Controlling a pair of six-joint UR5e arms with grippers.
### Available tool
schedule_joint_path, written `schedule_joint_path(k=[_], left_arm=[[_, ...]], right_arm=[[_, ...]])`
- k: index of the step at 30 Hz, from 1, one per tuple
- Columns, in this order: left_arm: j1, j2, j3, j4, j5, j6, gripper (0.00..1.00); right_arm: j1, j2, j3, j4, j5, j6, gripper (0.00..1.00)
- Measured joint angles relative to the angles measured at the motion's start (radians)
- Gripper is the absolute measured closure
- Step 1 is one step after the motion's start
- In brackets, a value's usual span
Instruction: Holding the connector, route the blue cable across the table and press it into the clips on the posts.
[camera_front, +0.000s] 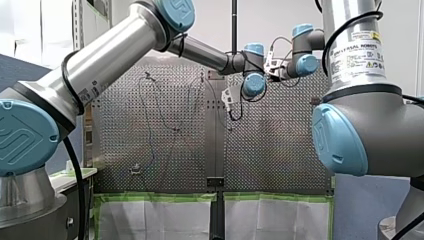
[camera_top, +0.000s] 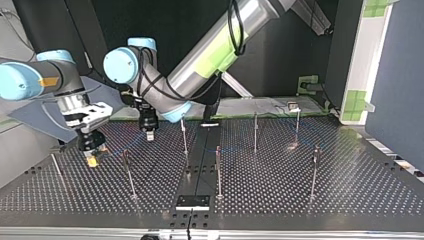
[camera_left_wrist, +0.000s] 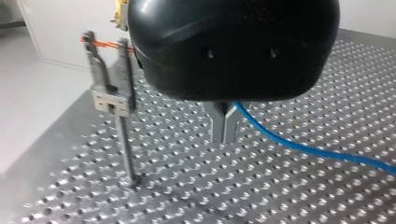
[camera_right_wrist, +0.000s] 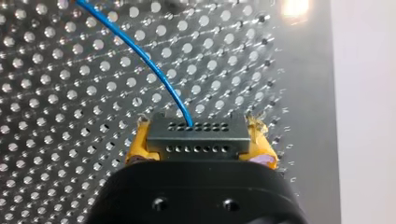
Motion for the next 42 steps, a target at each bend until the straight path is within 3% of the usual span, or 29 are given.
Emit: schedule_joint_path(k=[16, 30, 42], left_arm=[[0.019, 0.009, 0.017, -0.007, 0.0, -0.002, 1.0], [-0.042, 0.009, 0.016, -0.031, 0.001, 0.054, 1.0], [-0.004, 0.01, 0.025, -0.001, -0.001, 0.057, 1.0]], right_arm=[[0.003, -0.024, -0.007, 0.012, -0.008, 0.0, 1.0], [0.005, -0.034, -0.008, 0.039, 0.017, 0.003, 1.0], [0.01, -0.035, -0.008, 0.031, 0.003, 0.0, 1.0]])
